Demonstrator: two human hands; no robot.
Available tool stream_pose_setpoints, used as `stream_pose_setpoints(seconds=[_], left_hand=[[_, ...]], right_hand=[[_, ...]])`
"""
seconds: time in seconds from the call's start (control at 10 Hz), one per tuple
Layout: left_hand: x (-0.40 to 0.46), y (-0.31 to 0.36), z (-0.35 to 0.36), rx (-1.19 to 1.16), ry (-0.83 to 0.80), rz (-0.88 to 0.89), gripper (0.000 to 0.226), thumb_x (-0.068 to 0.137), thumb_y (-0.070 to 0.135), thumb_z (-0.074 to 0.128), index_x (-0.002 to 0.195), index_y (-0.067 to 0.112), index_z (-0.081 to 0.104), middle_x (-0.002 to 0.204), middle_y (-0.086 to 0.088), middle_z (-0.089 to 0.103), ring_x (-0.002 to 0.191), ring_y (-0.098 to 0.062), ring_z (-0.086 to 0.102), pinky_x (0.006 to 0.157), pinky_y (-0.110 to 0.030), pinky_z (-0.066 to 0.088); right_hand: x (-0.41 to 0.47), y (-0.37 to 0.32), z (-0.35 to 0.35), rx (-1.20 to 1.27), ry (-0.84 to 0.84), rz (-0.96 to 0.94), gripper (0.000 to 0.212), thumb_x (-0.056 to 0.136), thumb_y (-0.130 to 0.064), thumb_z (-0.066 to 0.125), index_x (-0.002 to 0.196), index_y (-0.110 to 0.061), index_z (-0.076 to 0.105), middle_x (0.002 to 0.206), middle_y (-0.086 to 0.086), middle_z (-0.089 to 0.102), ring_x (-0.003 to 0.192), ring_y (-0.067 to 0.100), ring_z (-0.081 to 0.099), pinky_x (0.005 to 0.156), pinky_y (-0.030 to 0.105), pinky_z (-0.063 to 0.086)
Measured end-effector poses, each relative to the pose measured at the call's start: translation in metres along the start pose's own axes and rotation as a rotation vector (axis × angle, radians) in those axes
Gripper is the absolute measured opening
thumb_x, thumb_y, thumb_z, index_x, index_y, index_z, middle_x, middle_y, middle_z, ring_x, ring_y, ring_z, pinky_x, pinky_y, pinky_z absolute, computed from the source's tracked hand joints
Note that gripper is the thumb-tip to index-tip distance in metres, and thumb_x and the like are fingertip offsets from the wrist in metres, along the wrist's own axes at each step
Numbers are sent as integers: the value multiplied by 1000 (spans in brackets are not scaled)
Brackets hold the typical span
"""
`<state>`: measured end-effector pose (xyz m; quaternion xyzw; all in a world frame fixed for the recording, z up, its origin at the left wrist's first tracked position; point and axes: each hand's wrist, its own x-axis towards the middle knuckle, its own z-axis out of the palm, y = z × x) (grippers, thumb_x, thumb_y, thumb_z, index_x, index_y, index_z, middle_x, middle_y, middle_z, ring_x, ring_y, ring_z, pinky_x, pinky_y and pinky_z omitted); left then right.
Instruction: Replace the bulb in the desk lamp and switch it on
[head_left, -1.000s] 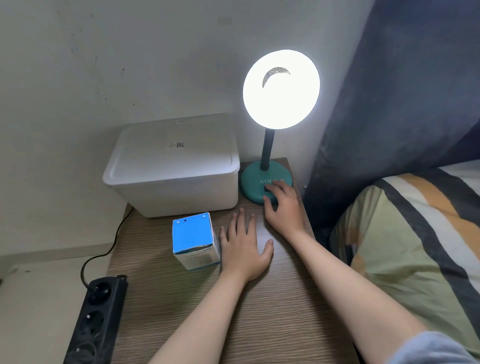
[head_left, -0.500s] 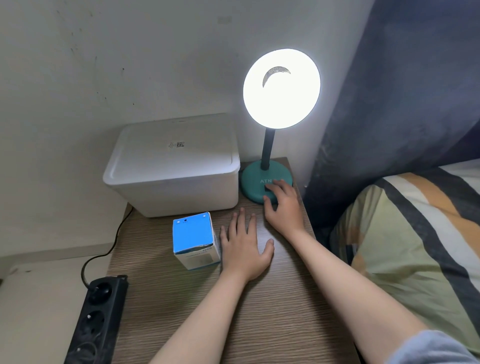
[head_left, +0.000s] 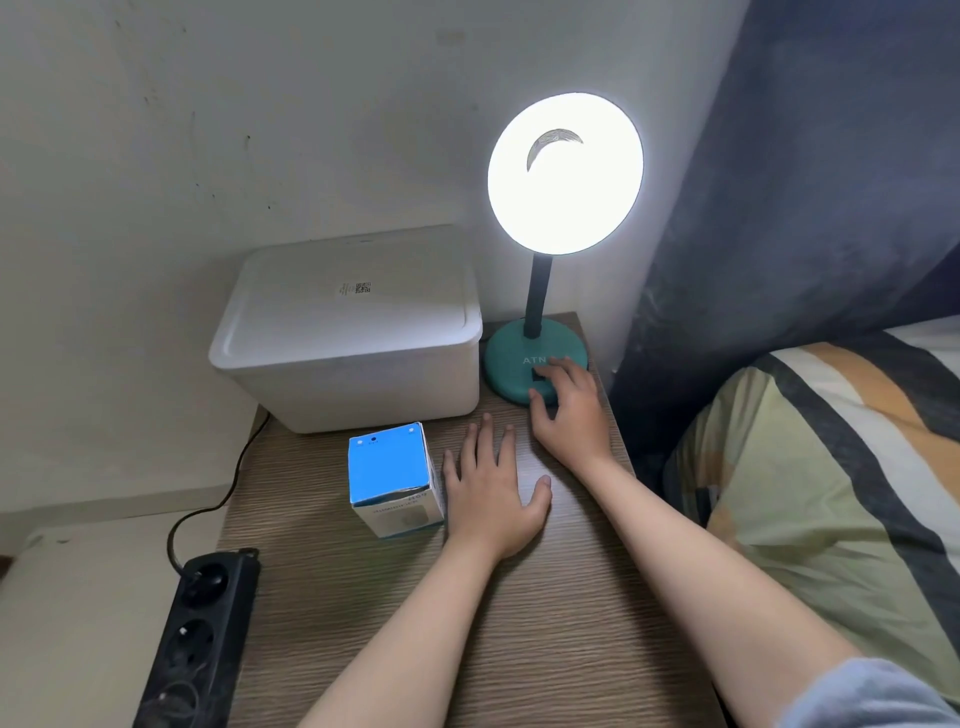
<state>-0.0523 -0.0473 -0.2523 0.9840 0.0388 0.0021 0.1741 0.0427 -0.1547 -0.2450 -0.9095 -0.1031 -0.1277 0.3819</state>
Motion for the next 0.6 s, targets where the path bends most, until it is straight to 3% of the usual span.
stream_pose_setpoints(seconds=[0.3,0.6], left_hand=[[0,-1,-1,-6,-22,11,75,84,59,38,146,23,18,159,-3,3,146,-21,-2,116,-51,1],[-2,1,-4,-32,-3,4,73,83,56,40,145,22,23,159,-4,8,146,-22,2,116,-51,3]], right_hand=[[3,1,3,-108,-16,-32,34,87,-23,54,118,-10,56,124,11,52,120,27,44,96,38,45],[-7,-7,-6,-73,12,17,40,89,-20,53,129,-13,50,139,12,46,134,27,37,106,34,32]])
